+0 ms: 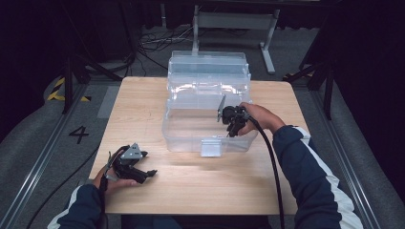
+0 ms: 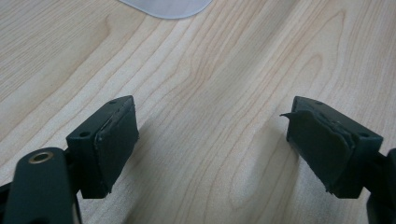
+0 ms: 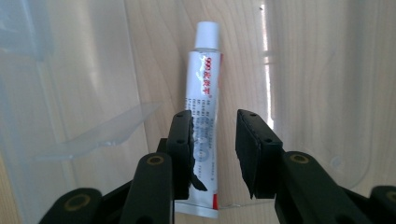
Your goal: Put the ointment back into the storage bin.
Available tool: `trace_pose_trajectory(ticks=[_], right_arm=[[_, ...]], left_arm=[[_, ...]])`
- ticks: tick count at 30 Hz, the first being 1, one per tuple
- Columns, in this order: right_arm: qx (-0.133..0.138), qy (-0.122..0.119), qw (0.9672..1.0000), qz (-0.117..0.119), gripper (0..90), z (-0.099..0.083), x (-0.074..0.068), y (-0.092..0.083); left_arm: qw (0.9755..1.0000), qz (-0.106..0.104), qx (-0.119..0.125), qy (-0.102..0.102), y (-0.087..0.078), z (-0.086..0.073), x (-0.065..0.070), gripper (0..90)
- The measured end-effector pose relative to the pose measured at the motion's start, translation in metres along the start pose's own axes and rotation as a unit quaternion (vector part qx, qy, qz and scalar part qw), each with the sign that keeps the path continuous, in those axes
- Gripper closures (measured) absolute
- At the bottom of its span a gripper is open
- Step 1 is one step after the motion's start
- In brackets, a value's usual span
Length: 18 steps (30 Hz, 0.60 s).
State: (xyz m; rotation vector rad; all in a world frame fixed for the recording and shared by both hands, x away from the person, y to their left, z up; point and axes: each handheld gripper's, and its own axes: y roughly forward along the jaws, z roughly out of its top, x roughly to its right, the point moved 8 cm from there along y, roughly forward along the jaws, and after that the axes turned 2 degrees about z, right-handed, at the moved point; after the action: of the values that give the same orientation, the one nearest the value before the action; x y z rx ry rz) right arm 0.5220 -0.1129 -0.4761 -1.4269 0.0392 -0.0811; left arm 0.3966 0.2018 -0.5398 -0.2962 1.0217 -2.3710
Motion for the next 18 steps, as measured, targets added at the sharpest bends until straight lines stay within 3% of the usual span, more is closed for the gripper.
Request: trace_pose_trajectory(ticks=[18], right_arm=[[0.043,0.010,0.9986,-0.028,66.1,-0.009,0.000,-0.033]], left_arm=[[1.0000,0.001,0.000,-0.001,0.000,0.000,0.000,16.8]])
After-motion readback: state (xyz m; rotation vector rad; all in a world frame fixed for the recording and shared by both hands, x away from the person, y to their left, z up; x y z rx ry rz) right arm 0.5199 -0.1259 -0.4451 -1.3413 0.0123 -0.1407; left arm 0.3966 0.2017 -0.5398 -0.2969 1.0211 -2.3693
